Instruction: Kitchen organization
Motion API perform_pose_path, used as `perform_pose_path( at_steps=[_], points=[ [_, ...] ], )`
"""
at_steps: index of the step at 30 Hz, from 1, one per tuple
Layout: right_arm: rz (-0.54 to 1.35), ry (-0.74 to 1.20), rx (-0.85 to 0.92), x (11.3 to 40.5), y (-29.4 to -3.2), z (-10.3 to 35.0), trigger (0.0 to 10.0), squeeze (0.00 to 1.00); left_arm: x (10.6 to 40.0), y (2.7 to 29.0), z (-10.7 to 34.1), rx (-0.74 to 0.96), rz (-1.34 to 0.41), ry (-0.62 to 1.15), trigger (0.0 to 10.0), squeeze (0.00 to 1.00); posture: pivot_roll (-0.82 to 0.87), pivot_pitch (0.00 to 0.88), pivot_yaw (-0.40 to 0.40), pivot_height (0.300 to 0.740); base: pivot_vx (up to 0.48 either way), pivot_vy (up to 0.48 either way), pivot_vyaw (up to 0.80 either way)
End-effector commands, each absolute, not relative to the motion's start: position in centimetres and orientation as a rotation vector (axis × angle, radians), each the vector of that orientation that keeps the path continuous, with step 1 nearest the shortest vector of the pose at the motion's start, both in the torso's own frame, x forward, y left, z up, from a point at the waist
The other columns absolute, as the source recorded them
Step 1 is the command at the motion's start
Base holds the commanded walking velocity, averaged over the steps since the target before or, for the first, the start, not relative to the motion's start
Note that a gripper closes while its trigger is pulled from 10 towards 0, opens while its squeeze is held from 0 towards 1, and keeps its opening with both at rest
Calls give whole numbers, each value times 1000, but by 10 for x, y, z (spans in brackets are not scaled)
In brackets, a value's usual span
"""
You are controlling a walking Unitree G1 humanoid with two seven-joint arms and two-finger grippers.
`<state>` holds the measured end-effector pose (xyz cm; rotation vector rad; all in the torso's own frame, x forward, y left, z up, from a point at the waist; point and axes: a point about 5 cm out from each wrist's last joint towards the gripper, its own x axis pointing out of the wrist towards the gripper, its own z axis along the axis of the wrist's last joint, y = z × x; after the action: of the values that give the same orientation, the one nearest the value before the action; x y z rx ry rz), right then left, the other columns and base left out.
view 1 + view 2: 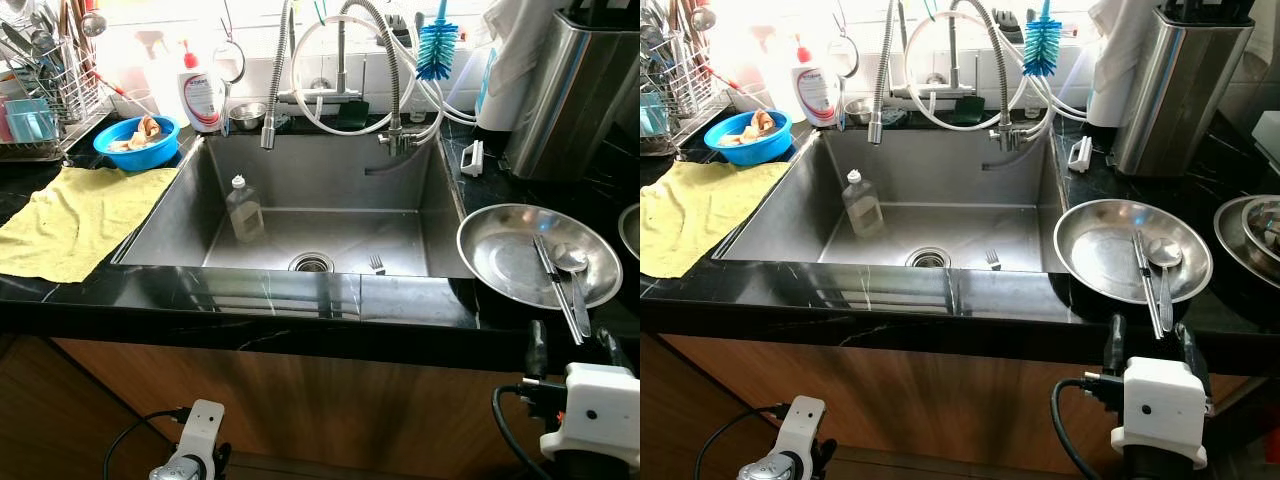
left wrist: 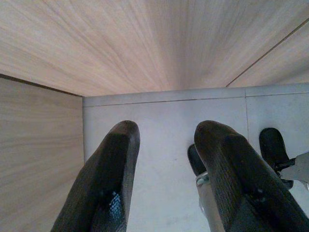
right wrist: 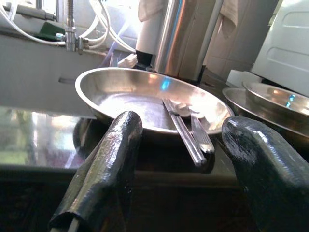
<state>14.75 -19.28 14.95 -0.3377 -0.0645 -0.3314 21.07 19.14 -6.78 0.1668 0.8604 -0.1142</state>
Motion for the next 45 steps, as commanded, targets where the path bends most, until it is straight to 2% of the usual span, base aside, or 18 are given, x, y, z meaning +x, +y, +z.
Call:
perform_pose_path(
  at_steps=[1, 2, 17, 18, 19, 22, 23, 24, 27, 28, 29, 45],
  points=[
    [-315, -65, -319, 150, -191, 150, 2549, 0, 207, 196, -70, 182, -111, 887, 10000, 0, -235, 0, 74, 740, 0, 0, 0],
    [-302, -66, -317, 152, -190, 150, 0, 0, 207, 197, -70, 182, -109, 888, 10000, 0, -236, 0, 74, 740, 0, 0, 0],
    [-277, -85, -302, 158, -188, 154, 0, 0, 205, 203, -69, 183, -102, 891, 10000, 0, -235, 0, 76, 740, 0, 0, 0],
    [-280, -79, -307, 157, -188, 153, 7098, 0, 205, 203, -69, 184, -103, 890, 10000, 0, -237, 0, 76, 740, 0, 0, 0],
    [-284, -73, -312, 156, -189, 152, 10000, 0, 205, 202, -69, 184, -105, 890, 10000, 0, -237, 0, 77, 740, 0, 0, 0],
    [-296, -62, -297, 156, -191, 151, 10000, 0, 206, 201, -69, 184, -107, 889, 10000, 0, -238, 0, 77, 740, 0, 0, 0],
    [-297, -60, -294, 156, -191, 151, 10000, 565, 206, 200, -70, 184, -107, 889, 10000, 0, -238, 0, 77, 740, 0, 0, 0],
    [-300, -63, -285, 157, -191, 151, 10000, 1000, 206, 200, -69, 184, -108, 889, 10000, 0, -238, 0, 75, 740, 0, 0, 0],
    [-314, -20, -273, 159, -192, 146, 10000, 1000, 206, 198, -70, 182, -109, 888, 10000, 0, -235, 0, 74, 740, 0, 0, 0],
    [-310, -8, -267, 159, -192, 144, 10000, 882, 206, 198, -70, 181, -109, 888, 10000, 0, -235, 0, 74, 740, 0, 0, 0],
    [-309, -1, -274, 160, -192, 143, 10000, 0, 206, 198, -70, 181, -109, 888, 10000, 0, -235, 0, 74, 740, 0, 0, 0],
    [-379, -13, -308, 166, -211, 153, 10000, 0, 207, 199, -69, 186, -109, 885, 10000, 0, -238, 0, 80, 740, 0, 0, 0]
  ],
)
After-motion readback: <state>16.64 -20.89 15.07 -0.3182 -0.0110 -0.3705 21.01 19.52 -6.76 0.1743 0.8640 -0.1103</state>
